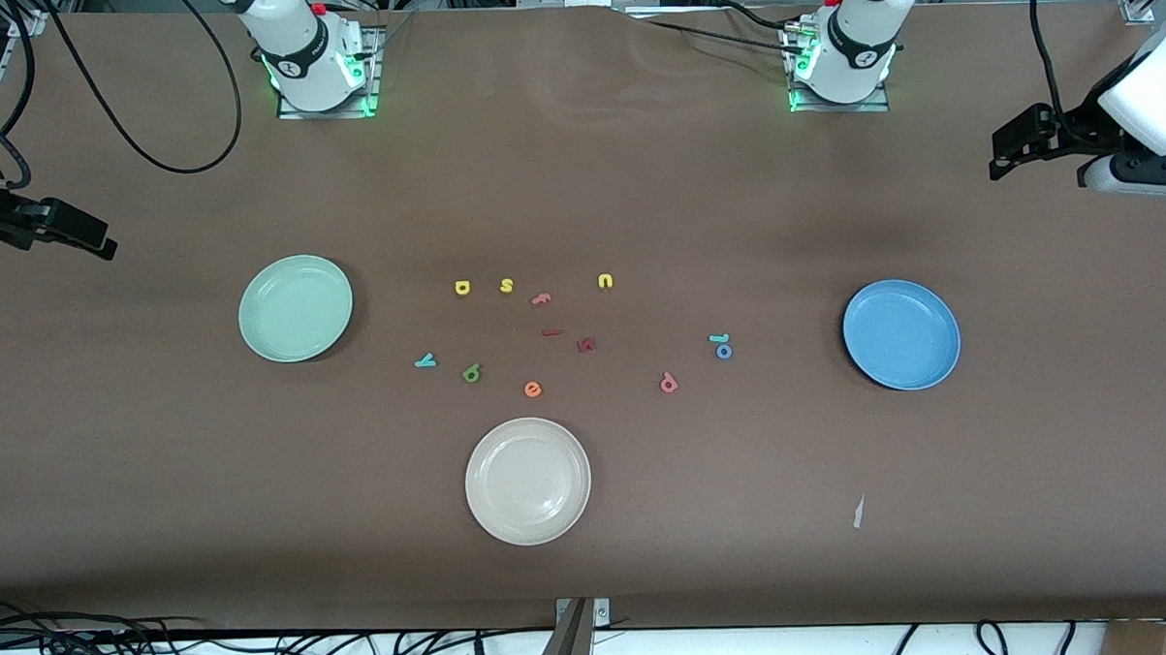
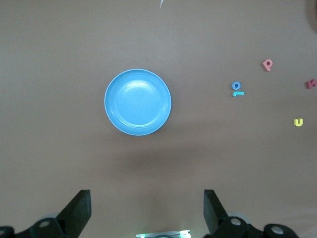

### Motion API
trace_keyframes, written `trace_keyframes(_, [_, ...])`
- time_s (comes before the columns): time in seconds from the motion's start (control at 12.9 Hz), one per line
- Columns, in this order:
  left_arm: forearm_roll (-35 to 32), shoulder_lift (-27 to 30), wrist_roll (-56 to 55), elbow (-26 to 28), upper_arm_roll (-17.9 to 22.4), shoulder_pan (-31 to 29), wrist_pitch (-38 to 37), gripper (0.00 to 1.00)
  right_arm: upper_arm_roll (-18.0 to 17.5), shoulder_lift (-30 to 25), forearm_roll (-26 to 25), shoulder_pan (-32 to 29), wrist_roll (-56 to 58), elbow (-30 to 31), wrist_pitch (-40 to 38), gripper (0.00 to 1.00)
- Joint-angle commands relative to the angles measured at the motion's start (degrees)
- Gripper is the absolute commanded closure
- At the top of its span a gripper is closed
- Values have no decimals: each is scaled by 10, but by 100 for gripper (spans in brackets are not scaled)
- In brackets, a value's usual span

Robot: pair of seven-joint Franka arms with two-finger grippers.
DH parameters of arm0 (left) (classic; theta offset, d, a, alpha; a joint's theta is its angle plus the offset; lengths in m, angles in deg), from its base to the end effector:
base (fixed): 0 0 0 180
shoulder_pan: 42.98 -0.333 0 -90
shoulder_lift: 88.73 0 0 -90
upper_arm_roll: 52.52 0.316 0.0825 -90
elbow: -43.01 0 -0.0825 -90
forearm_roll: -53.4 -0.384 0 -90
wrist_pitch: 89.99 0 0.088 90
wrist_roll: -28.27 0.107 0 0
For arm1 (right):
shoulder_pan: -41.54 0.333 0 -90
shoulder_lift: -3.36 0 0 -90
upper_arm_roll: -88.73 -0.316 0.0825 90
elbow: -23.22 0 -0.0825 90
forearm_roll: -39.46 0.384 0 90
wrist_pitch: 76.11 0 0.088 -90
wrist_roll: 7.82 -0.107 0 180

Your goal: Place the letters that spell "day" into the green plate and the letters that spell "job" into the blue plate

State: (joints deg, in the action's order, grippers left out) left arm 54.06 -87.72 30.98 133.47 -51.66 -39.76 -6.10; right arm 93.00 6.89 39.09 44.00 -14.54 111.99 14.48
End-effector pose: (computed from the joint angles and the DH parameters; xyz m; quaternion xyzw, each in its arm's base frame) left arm 0.5368 -0.0234 0.6216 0.9978 -0.0445 -0.0485 0.0060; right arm 0.5733 -0.0175 0.6009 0.9971 -0.0742 -0.0146 0.0062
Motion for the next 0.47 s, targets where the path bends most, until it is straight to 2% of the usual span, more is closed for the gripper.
trace_keyframes(0.0, [-15,13,-3,12,-3,-2,10,0,0,2,-1,1,4,-9,-4,0])
trace_keyframes(0.39, [-15,12,-3,10,-3,-2,5,0,0,3,-3,7,5,-10,-5,0])
